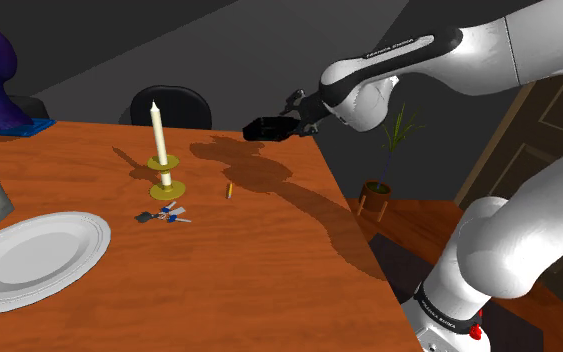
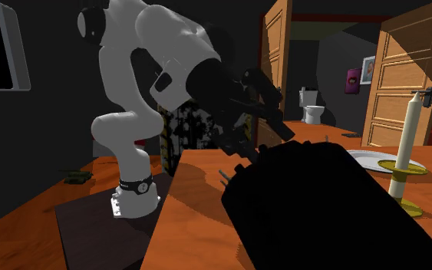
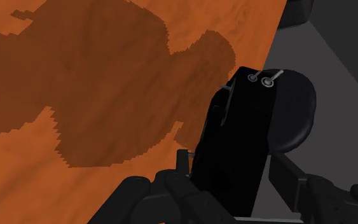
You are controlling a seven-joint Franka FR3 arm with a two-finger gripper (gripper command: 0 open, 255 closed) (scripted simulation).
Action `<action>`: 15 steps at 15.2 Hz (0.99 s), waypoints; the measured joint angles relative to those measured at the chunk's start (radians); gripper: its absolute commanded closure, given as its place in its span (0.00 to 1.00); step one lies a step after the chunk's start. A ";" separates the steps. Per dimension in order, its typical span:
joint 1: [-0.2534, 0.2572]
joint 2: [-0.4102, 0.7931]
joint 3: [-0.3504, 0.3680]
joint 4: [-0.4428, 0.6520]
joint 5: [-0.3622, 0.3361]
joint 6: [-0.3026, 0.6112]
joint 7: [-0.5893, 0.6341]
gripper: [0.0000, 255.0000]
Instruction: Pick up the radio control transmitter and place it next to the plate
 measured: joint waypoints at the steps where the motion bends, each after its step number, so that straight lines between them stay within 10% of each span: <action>1: -0.023 -0.014 0.044 -0.014 -0.025 0.004 0.046 1.00; 15: -0.311 -0.237 0.695 -0.152 -0.171 0.002 0.622 1.00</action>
